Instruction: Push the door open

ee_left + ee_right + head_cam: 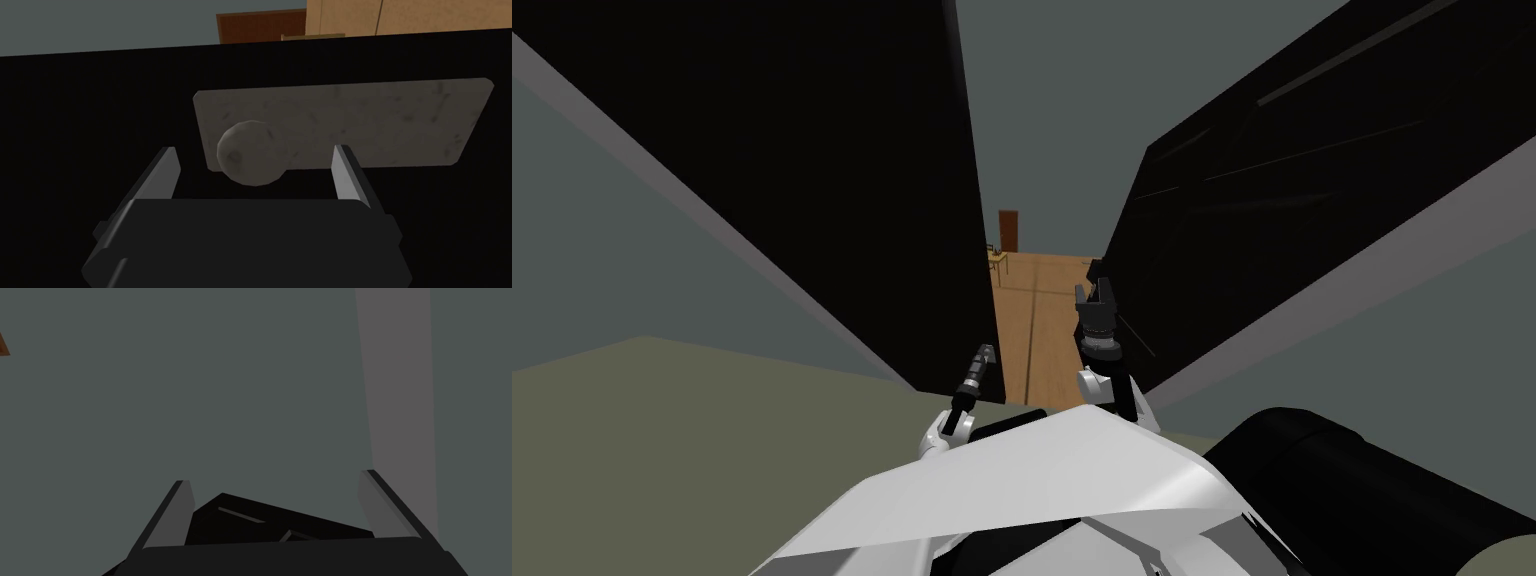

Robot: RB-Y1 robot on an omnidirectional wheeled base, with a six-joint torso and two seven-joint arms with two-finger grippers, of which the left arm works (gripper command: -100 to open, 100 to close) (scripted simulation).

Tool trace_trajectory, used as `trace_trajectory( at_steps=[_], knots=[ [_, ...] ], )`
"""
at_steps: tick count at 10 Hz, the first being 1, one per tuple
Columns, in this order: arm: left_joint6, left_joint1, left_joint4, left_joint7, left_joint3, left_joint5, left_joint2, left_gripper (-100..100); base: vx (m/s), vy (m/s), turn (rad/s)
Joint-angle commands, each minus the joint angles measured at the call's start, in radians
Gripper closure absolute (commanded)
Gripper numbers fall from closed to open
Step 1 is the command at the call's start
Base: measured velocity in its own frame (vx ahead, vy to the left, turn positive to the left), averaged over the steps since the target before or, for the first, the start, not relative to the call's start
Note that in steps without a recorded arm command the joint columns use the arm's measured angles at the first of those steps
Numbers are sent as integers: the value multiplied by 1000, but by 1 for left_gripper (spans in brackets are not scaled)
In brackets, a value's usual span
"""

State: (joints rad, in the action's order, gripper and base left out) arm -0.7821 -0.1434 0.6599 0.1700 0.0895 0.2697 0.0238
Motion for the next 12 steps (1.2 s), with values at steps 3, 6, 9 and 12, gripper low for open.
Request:
trace_trajectory(
  at_steps=[3,6,9,12],
  knots=[
    [-1,-2,-2,-1,0,0,-2,100,-15,3,-5],
    [-1,-2,-2,-1,0,0,-2,100,-5,1,2],
    [1,1,-2,-6,-11,-16,-31,100,103,-69,48],
    [1,3,0,-10,-21,-30,-51,100,168,-76,55]
  ],
)
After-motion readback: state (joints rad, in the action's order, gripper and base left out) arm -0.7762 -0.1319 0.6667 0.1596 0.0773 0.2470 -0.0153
